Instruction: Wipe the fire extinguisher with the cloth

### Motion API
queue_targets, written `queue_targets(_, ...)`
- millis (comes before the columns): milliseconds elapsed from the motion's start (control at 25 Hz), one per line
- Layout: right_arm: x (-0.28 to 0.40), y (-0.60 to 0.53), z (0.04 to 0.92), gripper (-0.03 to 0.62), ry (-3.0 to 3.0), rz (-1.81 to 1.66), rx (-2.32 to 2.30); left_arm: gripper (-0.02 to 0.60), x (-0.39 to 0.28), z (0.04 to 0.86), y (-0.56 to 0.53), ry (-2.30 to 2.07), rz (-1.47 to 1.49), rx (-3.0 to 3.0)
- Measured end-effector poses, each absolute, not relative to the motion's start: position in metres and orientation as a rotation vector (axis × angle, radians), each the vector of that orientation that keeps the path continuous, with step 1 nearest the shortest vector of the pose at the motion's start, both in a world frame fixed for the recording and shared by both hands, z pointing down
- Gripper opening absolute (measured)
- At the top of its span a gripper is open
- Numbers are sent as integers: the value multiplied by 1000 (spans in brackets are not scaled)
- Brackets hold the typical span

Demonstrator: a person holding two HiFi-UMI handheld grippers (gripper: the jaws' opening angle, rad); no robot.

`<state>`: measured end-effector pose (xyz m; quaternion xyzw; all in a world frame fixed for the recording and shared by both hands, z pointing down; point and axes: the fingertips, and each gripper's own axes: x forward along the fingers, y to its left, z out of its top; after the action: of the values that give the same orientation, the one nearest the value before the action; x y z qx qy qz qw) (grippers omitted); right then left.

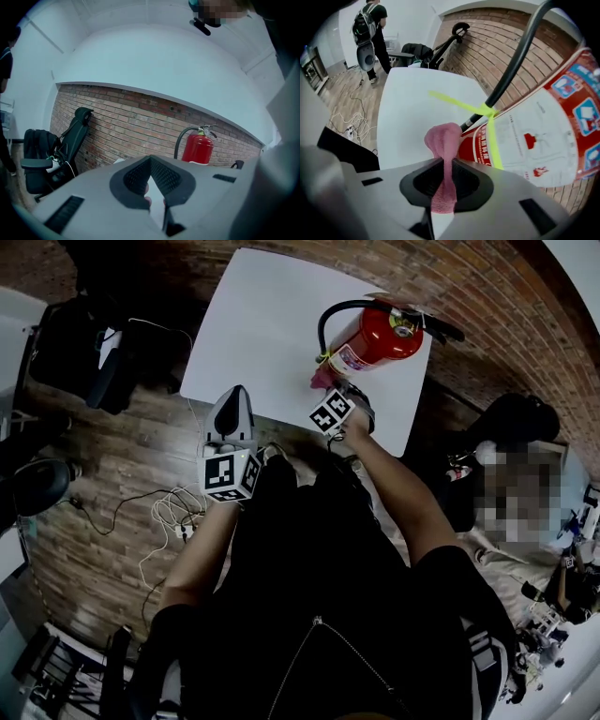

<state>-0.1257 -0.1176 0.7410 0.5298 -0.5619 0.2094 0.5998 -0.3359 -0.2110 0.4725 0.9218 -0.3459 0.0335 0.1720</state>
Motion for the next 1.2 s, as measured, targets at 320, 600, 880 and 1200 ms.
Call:
queue_targets(320, -114, -130, 777, 69, -1220, 513, 1238, 8, -357, 490, -223, -1053, 136, 2576)
queue_targets(600, -116, -137, 764, 69, -1236, 540, 1312, 8, -351, 489, -223, -1046, 134, 2575)
queue_targets(880, -115, -135, 738, 69, -1269, 539, 1383, 8, -340, 482, -224, -1017, 110, 2596)
queue_targets(1200, -114, -134, 702, 69, -1309, 538, 1458, 8, -328, 478, -220, -984, 94, 2611)
